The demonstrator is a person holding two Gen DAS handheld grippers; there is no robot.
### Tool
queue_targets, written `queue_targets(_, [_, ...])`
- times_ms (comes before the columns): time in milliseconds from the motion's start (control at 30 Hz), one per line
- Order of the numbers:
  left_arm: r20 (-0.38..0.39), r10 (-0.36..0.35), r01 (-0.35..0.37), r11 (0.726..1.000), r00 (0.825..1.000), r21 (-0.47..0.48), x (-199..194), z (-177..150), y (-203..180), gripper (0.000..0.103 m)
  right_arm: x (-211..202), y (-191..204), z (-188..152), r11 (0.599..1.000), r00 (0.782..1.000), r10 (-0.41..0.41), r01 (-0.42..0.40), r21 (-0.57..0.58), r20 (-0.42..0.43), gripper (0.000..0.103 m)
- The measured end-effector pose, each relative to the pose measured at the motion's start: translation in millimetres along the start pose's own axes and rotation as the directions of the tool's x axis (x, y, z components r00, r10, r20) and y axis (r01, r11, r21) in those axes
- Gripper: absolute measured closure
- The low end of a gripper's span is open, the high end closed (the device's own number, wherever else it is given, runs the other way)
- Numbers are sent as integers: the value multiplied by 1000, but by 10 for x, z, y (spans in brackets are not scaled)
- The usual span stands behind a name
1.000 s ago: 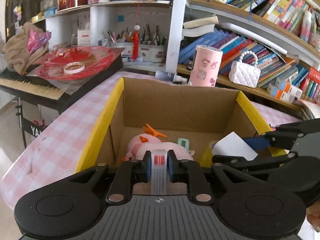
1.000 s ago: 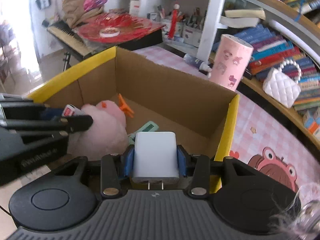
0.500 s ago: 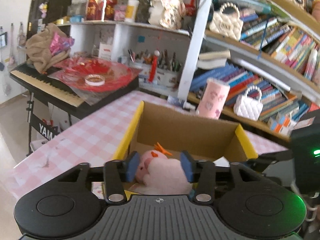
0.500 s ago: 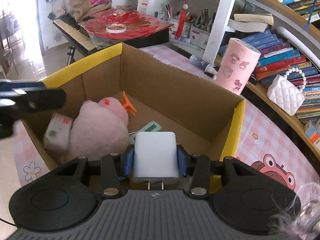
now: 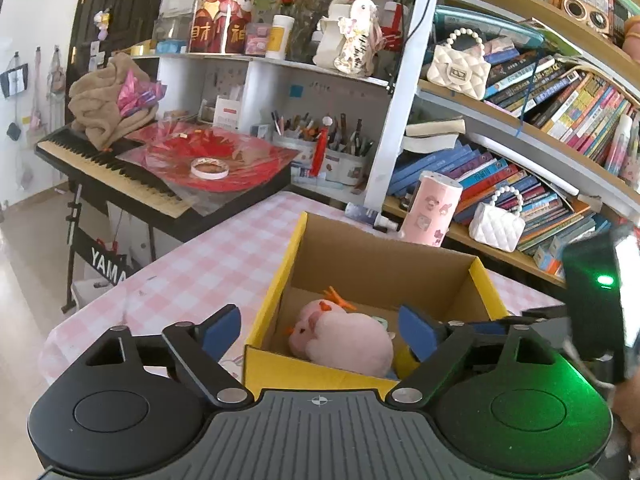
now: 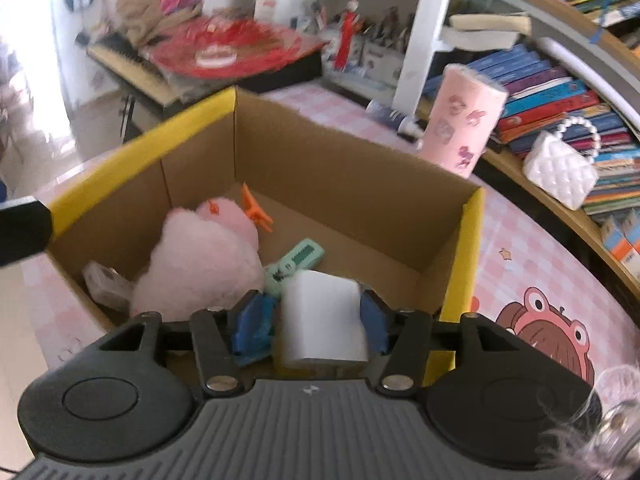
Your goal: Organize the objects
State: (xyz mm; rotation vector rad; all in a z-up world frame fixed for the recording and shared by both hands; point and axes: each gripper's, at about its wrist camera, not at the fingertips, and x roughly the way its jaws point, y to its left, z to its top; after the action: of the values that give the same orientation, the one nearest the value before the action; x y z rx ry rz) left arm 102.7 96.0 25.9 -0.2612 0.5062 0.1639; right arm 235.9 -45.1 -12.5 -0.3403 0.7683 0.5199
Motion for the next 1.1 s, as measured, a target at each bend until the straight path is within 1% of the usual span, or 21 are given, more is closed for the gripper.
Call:
queue_targets(33, [2,-1,1,1000,1000,-3,-11,1,24,13,-51,10,-10,1000,1000,-5,5,9,12,45])
queue_targets(100, [-3,-2,2,1000,1000,-6,-32,-1,63,11,-187,49,-46,999,999,-25,24,22,41,41])
queue_targets(167, [-11,0,0,1000,1000,-1,-53,-7,96,7,-340,102,-95,998,996,-51,49,37,70,37])
queue_targets(200, [-14,2,-2,1000,1000,4,-71,-13,110,7,-424,131,-125,997,994,-65,61,50,85,32])
queue_targets(233, [-15,3,-3,1000,1000,10,-94,-20,124,6,-517,165,-164,995,991,-84,77,67,104,28])
queue_targets(267, [-15,3,-3,1000,1000,15,-124,-31,140,4,-593,194,-191,993,988,-99,89,83,117,27])
queue_targets(333, [-13,6,-6,1000,1000,23,-188,-64,175,3,-738,265,-264,986,982,-131,114,125,137,19])
queue_targets(400, [-19,2,-2,999,1000,37,-252,-105,208,2,-875,347,-359,974,974,-170,143,174,151,17])
queue_targets(433, [-25,-1,2,999,1000,45,-278,-125,220,2,-927,382,-411,969,971,-183,152,196,153,13])
queue_targets(600, [-57,-2,7,997,998,82,-419,-276,248,1,-1164,559,-713,923,950,-285,238,303,123,4])
queue_targets(733, [-90,-20,32,990,996,134,-514,-412,236,0,-1300,653,-958,872,921,-381,328,364,82,0])
queue_targets(833, [-109,-41,60,983,993,173,-570,-499,191,0,-1381,701,-1120,827,897,-440,386,410,43,0])
queue_targets(933, [-128,-71,95,977,989,190,-610,-580,130,0,-1460,743,-1282,796,879,-477,427,428,11,0])
queue_targets(1033, [-162,-100,132,971,982,200,-629,-668,40,0,-1552,754,-1458,773,870,-493,450,448,-23,0])
queue_targets(1100, [-190,-126,165,964,974,206,-641,-733,-20,0,-1615,742,-1565,755,863,-503,464,463,-44,0])
